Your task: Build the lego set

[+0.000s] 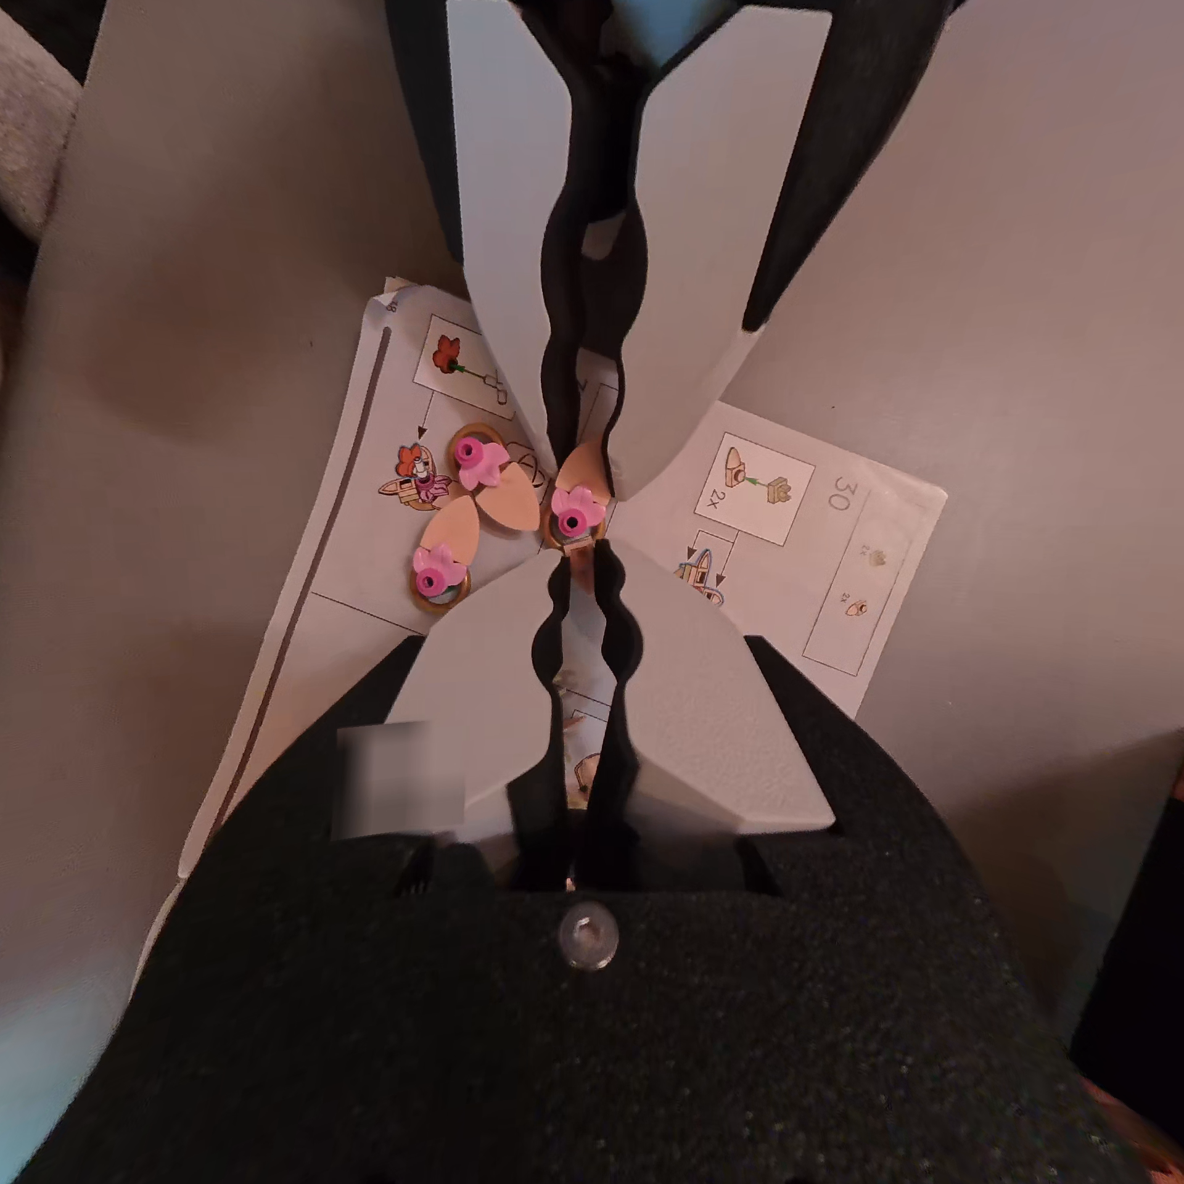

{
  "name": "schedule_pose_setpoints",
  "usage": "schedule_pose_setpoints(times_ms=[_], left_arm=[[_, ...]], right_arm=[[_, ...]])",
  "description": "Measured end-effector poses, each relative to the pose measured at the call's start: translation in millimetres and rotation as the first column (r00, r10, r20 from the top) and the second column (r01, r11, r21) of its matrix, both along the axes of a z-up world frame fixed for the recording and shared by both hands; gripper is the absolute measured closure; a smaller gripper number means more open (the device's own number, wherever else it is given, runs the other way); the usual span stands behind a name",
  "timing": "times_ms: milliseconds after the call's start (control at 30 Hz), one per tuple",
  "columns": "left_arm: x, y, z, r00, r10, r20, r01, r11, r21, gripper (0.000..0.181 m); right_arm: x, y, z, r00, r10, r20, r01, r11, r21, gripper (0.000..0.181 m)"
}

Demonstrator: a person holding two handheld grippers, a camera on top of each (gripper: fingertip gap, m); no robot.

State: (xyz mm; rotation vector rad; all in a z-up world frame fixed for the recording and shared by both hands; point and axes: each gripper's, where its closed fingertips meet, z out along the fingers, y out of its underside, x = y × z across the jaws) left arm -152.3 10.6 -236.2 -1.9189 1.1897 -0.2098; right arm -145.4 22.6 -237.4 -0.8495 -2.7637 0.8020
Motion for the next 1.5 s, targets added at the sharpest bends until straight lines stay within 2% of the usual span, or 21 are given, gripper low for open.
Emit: schedule_pose_setpoints(times_ms=[33,733,1033,1133,1300,1400,1500], left_arm=[[0,0,0,1.0,0.0,-0.001,0.0,1.0,0.001,0.167],[0,0,0,1.0,0.003,0.006,-0.003,1.0,-0.01,0.167],[0,1,0,1.0,0.002,0.005,-0.002,1.0,-0.006,0.167],[0,1,0,1.0,0.004,0.002,-0.004,1.0,-0.001,0.167],[-2,2,0,0.999,0.037,-0.007,-0.037,0.999,0.018,0.167],[-11,11,1,0.988,0.151,-0.012,-0.15,0.988,0.043,0.167],[-19,17,15,0.966,0.243,0.094,-0.248,0.967,0.05,0.167]], right_arm=[[0,1,-1,1.0,-0.003,0.004,0.003,1.0,-0.006,0.174],[-1,-2,-2,0.998,-0.022,0.06,0.023,1.0,-0.01,0.174],[-1,-3,-2,1.0,-0.021,0.015,0.021,1.0,-0.012,0.173],[4,-6,0,0.999,-0.019,0.037,0.02,0.998,-0.052,0.153],[6,1,8,0.996,-0.089,0.0,0.088,0.99,-0.107,0.15],[3,12,24,0.977,-0.211,-0.041,0.201,0.964,-0.174,0.153],[4,23,43,0.94,-0.327,-0.091,0.297,0.922,-0.249,0.155]])
